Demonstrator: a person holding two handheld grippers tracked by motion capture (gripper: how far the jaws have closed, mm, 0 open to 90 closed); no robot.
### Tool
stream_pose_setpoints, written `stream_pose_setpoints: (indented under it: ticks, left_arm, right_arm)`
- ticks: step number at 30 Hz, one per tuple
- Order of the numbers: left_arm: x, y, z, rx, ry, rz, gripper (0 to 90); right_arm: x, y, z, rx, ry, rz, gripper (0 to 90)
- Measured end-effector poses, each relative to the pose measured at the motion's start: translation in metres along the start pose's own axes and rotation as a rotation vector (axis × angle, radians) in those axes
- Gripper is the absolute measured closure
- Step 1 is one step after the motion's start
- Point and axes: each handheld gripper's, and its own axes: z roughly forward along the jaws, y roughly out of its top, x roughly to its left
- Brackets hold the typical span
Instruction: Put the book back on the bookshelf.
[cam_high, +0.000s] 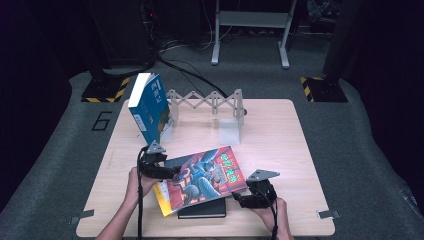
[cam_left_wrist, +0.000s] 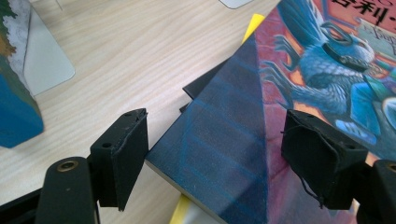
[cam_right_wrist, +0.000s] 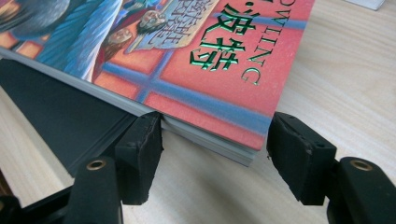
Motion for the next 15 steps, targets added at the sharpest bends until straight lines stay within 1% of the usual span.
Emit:
stream_pose_setpoints:
  ticks: [3,5,7,8,10,13,15]
  left_arm:
    - [-0.0011,-0.0032,-0.0029,-0.001,-0.001,0.002,23.5]
    - [0.0000,-0.0036,-0.0046,0.009,-0.010,0.005,23.8]
    - [0.0002,-0.0024,-0.0042,0.012,-0.013,0.000,23.8]
    - [0.0001,-0.0010,-0.0039,0.012,-0.011,0.006,23.4]
    - [-0.0001,0.0027,-0.0035,0.008,-0.015,0.015,23.0]
    - [-0.0004,0.0058,-0.0005,0.005,-0.033,0.003,23.2]
    - [-0.0008,0.0060,0.0021,0.011,-0.047,0.006,24.3]
  right_arm:
    - [-0.0035,0.0032,0.0010,-0.005,-0.003,0.001,36.2]
    - [-0.0049,0.0053,0.0014,-0.008,-0.008,0.002,36.2]
    - [-0.0057,0.0058,0.0009,0.002,-0.009,0.000,33.9]
    - [-0.0045,0.0049,0.0008,0.000,-0.012,0.013,33.0]
    - [-0.0042,0.0020,-0.0010,0.006,-0.021,0.013,30.6]
    - [-0.0043,-0.0022,-0.0044,-0.007,-0.017,0.032,32.3]
    - [-0.0048,-0.0028,-0.0043,-0.002,-0.019,0.028,33.8]
